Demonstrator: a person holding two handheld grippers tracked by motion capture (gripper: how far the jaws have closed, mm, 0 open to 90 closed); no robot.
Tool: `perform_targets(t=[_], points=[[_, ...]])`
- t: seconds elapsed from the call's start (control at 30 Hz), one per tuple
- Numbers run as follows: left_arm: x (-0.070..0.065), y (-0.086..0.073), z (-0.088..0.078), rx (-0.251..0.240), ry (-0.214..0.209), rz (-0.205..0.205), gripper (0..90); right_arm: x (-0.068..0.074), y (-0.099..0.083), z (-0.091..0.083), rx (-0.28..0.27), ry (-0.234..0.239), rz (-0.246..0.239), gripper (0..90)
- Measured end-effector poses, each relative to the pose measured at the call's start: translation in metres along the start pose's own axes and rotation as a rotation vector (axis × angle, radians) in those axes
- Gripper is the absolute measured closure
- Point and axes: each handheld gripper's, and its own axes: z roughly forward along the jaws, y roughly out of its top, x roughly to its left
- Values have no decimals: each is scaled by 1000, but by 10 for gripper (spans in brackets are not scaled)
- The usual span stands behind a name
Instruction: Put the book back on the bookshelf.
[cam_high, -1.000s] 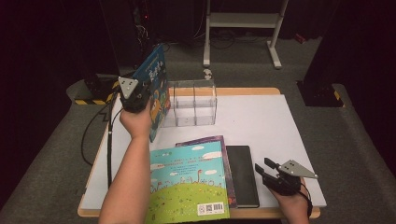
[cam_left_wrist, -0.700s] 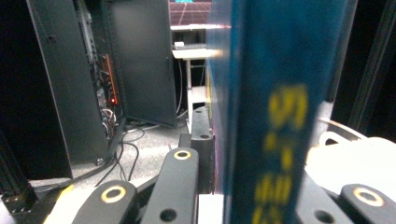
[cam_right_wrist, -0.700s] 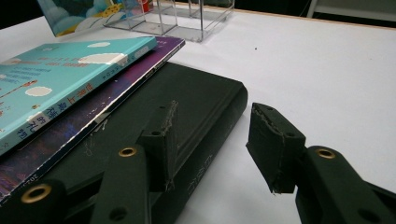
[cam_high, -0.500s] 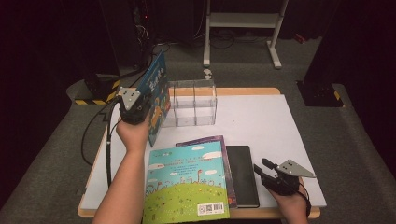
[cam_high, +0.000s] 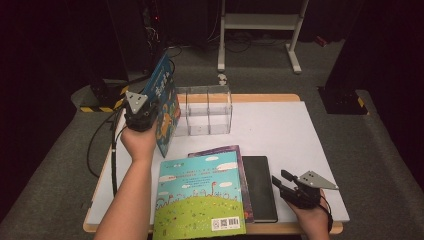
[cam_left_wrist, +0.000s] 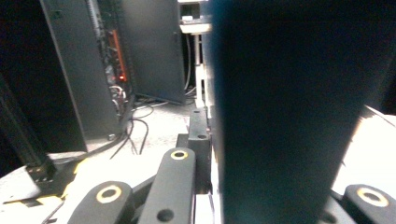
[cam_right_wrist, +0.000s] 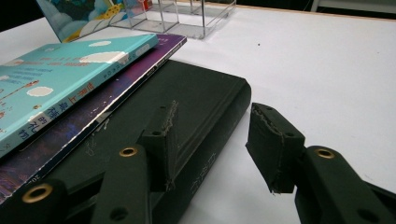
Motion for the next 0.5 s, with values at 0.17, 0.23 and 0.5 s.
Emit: perform_targets(t=[0.17, 0.23, 0.5], points=[[-1, 2, 7, 1, 28, -1, 797, -1, 0, 0, -1, 3, 8, 528], [0, 2, 10, 6, 46, -5, 793, -1, 0, 0, -2, 4, 9, 528], [0, 5, 18, 13, 65, 10, 776, -2, -1, 0, -3, 6, 14, 528]])
